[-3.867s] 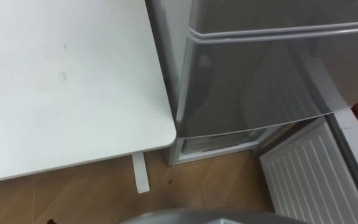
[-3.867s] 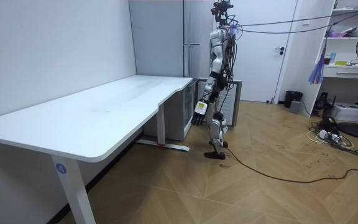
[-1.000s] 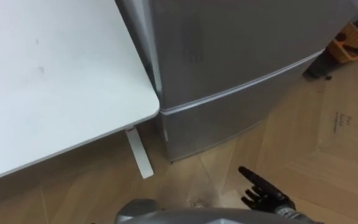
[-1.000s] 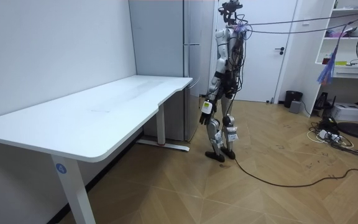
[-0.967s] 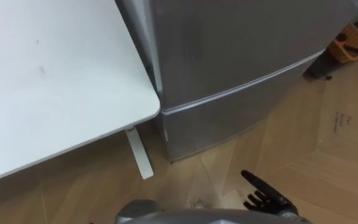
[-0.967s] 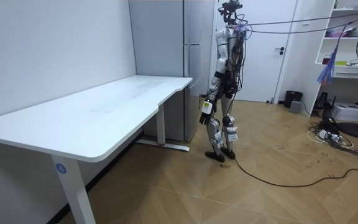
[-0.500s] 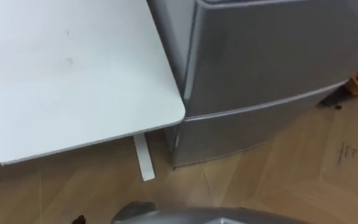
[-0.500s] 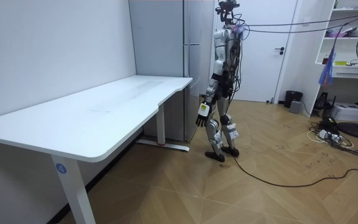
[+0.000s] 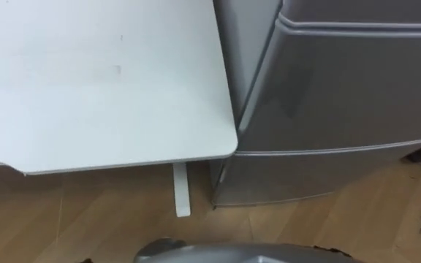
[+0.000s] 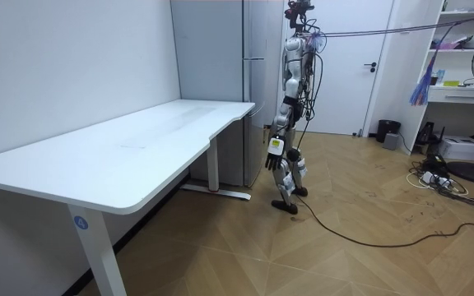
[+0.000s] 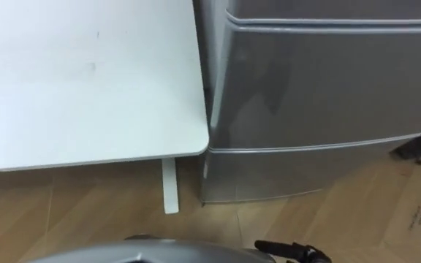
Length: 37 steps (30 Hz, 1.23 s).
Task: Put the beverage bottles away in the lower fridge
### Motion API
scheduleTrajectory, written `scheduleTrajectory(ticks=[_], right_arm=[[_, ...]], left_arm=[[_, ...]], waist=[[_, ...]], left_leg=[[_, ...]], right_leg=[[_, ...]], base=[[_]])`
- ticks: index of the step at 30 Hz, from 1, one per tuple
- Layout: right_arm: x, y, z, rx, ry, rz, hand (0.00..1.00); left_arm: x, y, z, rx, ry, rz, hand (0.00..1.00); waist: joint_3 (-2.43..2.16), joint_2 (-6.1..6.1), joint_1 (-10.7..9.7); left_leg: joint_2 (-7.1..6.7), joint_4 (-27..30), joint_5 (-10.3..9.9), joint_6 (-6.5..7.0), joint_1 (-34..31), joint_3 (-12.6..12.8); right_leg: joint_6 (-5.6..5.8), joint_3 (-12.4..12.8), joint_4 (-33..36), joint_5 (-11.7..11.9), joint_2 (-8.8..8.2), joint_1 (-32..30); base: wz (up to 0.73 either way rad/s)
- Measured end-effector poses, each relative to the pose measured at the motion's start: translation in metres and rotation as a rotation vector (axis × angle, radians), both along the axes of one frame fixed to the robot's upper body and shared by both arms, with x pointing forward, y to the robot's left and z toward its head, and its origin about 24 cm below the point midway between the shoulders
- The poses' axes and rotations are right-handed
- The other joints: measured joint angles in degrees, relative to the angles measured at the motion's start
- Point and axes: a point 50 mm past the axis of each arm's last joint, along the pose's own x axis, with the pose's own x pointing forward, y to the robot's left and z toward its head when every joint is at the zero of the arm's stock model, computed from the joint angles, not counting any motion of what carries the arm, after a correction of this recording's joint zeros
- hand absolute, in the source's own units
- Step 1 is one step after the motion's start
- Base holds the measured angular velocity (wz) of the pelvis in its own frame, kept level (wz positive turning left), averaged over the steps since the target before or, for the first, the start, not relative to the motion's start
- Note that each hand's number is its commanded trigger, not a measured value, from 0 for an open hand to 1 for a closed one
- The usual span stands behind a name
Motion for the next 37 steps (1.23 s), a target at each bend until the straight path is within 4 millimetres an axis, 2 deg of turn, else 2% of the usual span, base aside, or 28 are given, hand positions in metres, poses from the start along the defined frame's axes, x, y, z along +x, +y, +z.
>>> scheduleTrajectory(ticks=[2,5,11,16,19,21,23,26,27,37], right_arm=[[0.007,0.001,0.001,-0.003,-0.016,0.045,0.0],[0.009,0.002,0.001,0.006,-0.026,0.095,0.0],[0.012,0.005,0.0,0.005,-0.015,0.176,0.0],[0.011,0.004,0.0,0.002,-0.005,0.187,0.0],[0.009,0.001,0.001,-0.005,0.001,0.17,0.0],[0.007,-0.002,0.001,-0.01,0.002,0.147,0.0],[0.005,-0.003,0.001,-0.008,0.003,0.128,0.0],[0.003,-0.004,0.001,-0.006,0.003,0.112,0.0],[0.004,-0.003,0.001,-0.004,-0.002,0.111,0.0],[0.008,-0.002,0.002,-0.001,-0.011,0.13,0.0]], left_arm=[[-0.002,-0.002,-0.001,0.0,0.012,-0.005,0.0],[0.0,-0.003,-0.001,0.001,0.01,-0.023,0.0],[0.0,-0.005,-0.001,-0.005,0.022,-0.053,0.0],[-0.005,-0.008,-0.002,-0.021,0.049,-0.044,0.0],[-0.009,-0.012,-0.003,-0.039,0.068,-0.036,0.0],[-0.005,-0.013,-0.004,-0.052,0.062,-0.037,0.0],[-0.001,-0.013,-0.004,-0.053,0.055,-0.039,0.0],[-0.001,-0.013,-0.004,-0.058,0.054,-0.04,0.0],[0.0,-0.013,-0.004,-0.066,0.053,-0.041,0.0],[-0.005,-0.016,-0.005,-0.081,0.068,-0.041,0.0]], waist=[[-0.04,-0.12,-0.1],[-0.04,-0.62,-0.3],[-0.32,-1.38,-0.3],[-0.51,-0.78,-0.1],[-0.48,0.16,-0.3],[-0.36,0.97,-0.6],[-0.41,1.18,-0.7],[-0.32,1.19,-0.8],[-0.09,0.79,-0.8],[-0.2,0.42,-0.3]], left_leg=[[0.17,-0.3,0.1,-0.16,0.1,-0.1],[0.05,-0.3,0.2,-0.41,-0.3,-1.2],[-0.18,0.0,0.4,-0.89,-1.4,-2.8],[-0.27,0.4,0.3,-1.04,-1.7,-2.7],[-0.47,0.8,0.3,-1.08,-1.7,-3.0],[-0.79,1.2,0.3,-1.14,-1.7,-3.7],[-1.12,1.3,0.3,-1.23,-1.7,-4.2],[-1.21,1.4,0.4,-1.34,-1.7,-4.2],[-1.22,1.5,0.4,-1.43,-1.8,-4.2],[-1.21,1.5,0.6,-1.62,-1.7,-3.2]], right_leg=[[-0.04,-0.3,-0.1,0.0,0.13,0.1],[-0.16,-3.2,-0.9,-0.1,0.09,0.4],[-0.3,-6.4,-0.9,-0.2,0.24,0.4],[-0.3,-6.3,-0.9,-0.2,0.4,0.5],[-0.3,-6.8,-0.9,-0.2,0.4,0.9],[-0.31,-6.9,-1.1,-0.2,0.39,1.6],[-0.3,-6.9,-1.6,-0.2,0.31,2.1],[-0.35,-7.3,-1.8,-0.4,0.26,2.5],[-0.33,-7.8,-1.8,-0.5,0.22,2.5],[-0.32,-7.7,-1.8,-0.7,-0.05,2.4]], base=[[0.04],[0.15],[0.24],[0.11],[0.09],[0.18],[0.17],[0.08],[0.07],[-0.02]])
